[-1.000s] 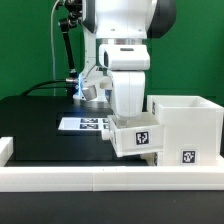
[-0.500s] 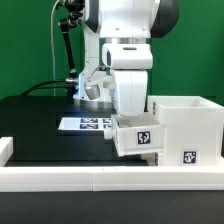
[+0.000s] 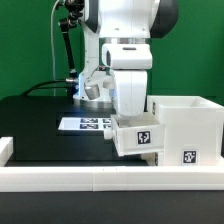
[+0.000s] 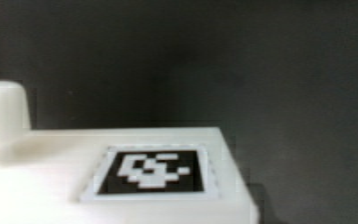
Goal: Assemble drawer
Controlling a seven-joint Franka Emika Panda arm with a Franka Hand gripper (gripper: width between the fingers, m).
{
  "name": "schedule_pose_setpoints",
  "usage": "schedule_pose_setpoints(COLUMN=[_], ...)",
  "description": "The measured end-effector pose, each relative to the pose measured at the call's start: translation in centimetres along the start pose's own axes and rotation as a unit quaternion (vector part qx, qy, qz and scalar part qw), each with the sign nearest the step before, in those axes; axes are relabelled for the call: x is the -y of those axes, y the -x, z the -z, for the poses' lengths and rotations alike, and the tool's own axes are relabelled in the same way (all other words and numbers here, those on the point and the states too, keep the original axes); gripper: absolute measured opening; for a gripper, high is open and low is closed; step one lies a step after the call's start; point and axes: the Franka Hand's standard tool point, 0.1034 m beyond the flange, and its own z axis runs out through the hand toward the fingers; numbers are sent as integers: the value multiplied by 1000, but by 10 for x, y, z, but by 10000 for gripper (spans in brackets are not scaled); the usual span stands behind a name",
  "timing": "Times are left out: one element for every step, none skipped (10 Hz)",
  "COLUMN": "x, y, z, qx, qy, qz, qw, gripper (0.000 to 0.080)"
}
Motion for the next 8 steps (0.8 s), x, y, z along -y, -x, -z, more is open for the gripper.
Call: schedule_pose_setpoints(x=[0, 0, -1, -3, -3, -3, -3, -3], y=[0, 0, -1, -1, -2, -3, -4, -5], z=[0, 0, 1, 1, 2, 1, 1, 1], qx=[0, 0, 0, 0, 1, 4, 7, 9], qy=[0, 0, 3, 6, 7, 10, 13, 14], qz=[1, 3, 4, 4, 4, 6, 2, -7], qw=[1000, 1000, 1000, 1000, 1000, 1000, 1000, 1000], gripper=[42, 42, 42, 42, 42, 42, 42, 42])
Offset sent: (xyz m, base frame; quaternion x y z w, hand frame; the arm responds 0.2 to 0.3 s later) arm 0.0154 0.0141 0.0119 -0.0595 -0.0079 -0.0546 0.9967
